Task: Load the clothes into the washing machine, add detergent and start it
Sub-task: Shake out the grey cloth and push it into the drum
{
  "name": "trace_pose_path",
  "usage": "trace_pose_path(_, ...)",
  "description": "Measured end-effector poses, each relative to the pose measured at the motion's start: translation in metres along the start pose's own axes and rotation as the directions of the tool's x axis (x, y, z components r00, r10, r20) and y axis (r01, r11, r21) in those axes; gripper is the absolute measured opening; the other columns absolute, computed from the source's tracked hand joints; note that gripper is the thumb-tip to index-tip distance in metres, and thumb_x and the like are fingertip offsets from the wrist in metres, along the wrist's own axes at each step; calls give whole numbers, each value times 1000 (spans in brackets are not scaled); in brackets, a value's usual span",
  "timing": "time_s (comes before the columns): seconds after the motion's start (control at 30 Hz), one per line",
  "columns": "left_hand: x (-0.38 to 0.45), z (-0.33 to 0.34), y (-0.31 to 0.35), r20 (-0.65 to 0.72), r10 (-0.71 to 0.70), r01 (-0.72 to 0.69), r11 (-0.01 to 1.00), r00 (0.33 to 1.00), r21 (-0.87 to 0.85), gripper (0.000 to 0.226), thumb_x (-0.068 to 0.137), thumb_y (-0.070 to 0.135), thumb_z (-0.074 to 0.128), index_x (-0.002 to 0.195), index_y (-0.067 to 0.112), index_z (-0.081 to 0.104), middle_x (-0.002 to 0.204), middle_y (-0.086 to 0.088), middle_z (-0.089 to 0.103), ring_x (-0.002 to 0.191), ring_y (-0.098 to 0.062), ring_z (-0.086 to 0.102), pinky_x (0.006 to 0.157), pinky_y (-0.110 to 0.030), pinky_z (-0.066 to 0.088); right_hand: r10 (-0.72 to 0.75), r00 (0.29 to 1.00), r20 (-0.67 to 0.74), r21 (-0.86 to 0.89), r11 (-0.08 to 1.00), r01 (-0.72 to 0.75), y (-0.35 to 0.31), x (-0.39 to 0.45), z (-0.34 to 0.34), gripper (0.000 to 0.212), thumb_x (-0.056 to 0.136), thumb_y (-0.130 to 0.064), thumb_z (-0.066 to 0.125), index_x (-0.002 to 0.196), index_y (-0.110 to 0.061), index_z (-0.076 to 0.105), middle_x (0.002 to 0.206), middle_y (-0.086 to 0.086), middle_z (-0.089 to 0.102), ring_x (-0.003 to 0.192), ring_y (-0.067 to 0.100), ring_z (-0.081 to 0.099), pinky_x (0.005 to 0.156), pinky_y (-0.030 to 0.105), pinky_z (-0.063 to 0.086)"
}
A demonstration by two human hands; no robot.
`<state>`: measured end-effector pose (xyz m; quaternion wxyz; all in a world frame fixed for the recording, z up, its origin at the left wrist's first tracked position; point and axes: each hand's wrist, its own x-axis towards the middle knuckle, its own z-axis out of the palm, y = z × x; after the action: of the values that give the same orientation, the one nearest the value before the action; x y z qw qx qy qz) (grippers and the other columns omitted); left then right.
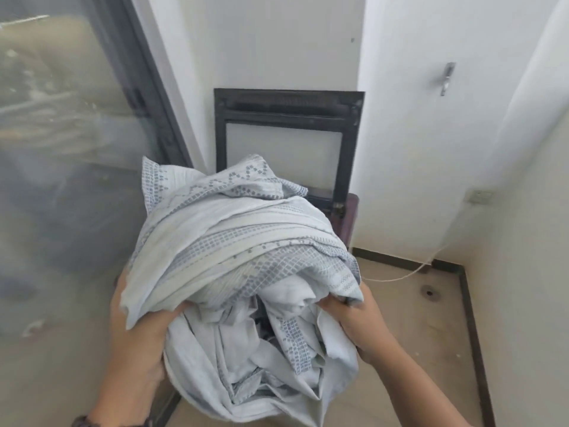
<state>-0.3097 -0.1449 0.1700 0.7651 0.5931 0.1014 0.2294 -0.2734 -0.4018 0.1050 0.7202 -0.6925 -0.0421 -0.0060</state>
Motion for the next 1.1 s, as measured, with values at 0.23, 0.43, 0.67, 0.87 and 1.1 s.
trace_pose_path(0.23, 24, -44, -43, 33, -56, 48, 977, 998, 208, 65, 68, -21, 69, 106, 31, 65, 96, 12, 75, 92, -5, 69, 73, -14, 56, 61, 985, -163, -174, 981, -90, 41, 20, 55, 29, 80, -13, 75, 105, -24, 66, 92, -16, 71, 84, -13, 62, 70, 9, 43)
trace_pose_path(0.43, 26, -41, -66, 67, -197, 169, 939, 978, 299, 64, 71, -7, 77, 125, 23, 61, 109, 6, 73, 101, -11, 69, 83, -27, 53, -10, 977, -212, -390, 918, -75, 60, 41, 50, 34, 86, -8, 70, 109, -30, 57, 91, -25, 60, 83, -14, 55, 65, -1, 37)
trace_pose_path(0.67, 46, -22, -64, 55, -298, 255, 886, 953, 388, 65, 58, 16, 83, 117, 33, 63, 106, 7, 74, 98, -13, 70, 87, -38, 54, -9, 993, -121, -485, 873, -51, 63, 65, 45, 36, 89, -28, 68, 123, -27, 57, 102, -17, 60, 95, 6, 53, 81, 24, 36)
trace_pose_path(0.87, 76, -6, -76, 55, -347, 270, 810, 936, 521, 64, 71, 14, 83, 127, 29, 57, 109, 10, 72, 98, -10, 69, 92, -37, 53, 140, 990, -9, -512, 850, -125, 75, 102, 32, 44, 89, -39, 67, 126, -19, 55, 108, -5, 65, 104, 20, 61, 83, 29, 40)
trace_pose_path(1.1, 94, -2, -85, 56, -391, 269, 722, 919, 638, 64, 67, 27, 83, 125, 32, 58, 110, 9, 71, 97, -12, 69, 84, -32, 53, 246, 968, 50, -636, 755, -159, 85, 127, 25, 49, 87, -49, 64, 114, -8, 58, 103, 10, 70, 97, 31, 64, 88, 44, 49)
